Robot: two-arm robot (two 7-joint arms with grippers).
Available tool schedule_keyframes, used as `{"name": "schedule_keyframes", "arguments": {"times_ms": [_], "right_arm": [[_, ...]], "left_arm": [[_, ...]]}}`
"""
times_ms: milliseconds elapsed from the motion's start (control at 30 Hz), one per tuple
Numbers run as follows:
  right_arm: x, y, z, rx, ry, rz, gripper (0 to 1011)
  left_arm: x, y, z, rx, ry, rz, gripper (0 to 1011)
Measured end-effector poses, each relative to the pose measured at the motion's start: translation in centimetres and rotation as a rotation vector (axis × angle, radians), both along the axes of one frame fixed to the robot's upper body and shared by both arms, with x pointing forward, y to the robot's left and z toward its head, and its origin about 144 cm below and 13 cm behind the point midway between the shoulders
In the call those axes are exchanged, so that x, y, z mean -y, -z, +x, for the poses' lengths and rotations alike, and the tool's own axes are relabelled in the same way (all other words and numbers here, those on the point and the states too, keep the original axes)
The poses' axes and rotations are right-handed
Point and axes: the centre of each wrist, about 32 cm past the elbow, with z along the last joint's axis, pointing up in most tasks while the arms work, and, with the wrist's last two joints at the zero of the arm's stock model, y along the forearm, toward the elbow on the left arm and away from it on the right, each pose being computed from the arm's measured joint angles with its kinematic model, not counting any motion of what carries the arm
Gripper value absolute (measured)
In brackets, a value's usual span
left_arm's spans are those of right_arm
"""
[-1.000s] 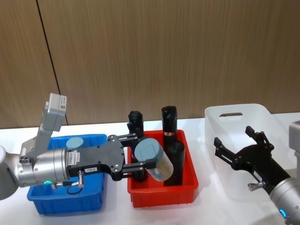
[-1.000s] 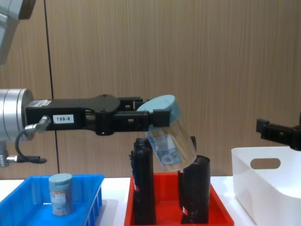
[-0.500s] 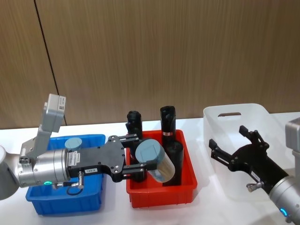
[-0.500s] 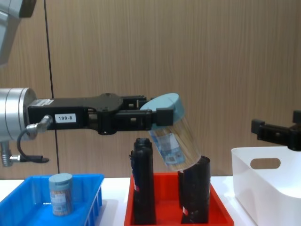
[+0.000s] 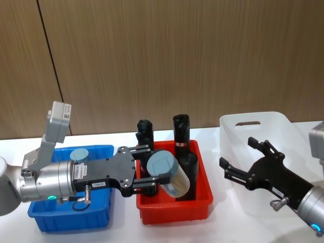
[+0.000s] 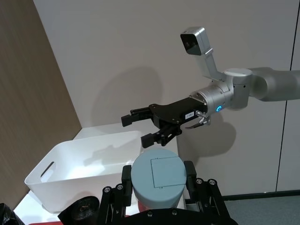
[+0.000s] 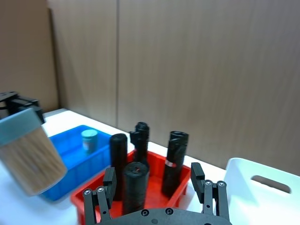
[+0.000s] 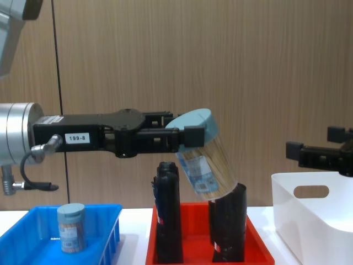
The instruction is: Pick the cotton swabs from the blue box and place them into the white box.
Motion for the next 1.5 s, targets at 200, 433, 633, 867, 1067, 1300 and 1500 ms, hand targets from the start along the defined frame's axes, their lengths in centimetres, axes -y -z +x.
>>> {"name": "schedule_keyframes", "arguments": {"times_ms": [200, 433, 633, 867, 1067, 1300, 1500], "right_arm": [[1.2, -0.7, 0.3, -0.025, -0.093, -0.009, 1002], [2.4, -1.4, 0.6, -0.056, -0.198, -0.015, 1002], [2.8, -2.1, 1.1, -0.084, -0.301, -0.018, 1002], [2.3, -2.6, 1.7, -0.105, -0.385, -0.026, 1001], [1.5, -2.8, 2.2, -0.117, -0.445, -0.037, 1002], [-0.1, -2.9, 3.2, -0.128, -0.504, -0.053, 1002], [-1.2, -3.0, 4.0, -0.130, -0.529, -0.063, 1002]], "left_arm": [[0.0, 0.0, 0.0, 0.000, 0.002, -0.001, 669], [0.0, 0.0, 0.0, 0.001, 0.002, -0.001, 668], [0.0, 0.0, 0.0, 0.001, 0.003, -0.001, 669], [0.0, 0.0, 0.0, 0.001, 0.003, -0.001, 669], [0.0, 0.0, 0.0, 0.001, 0.003, -0.001, 668], [0.0, 0.0, 0.0, 0.001, 0.003, -0.001, 669], [0.0, 0.0, 0.0, 0.001, 0.003, -0.001, 668]]}}
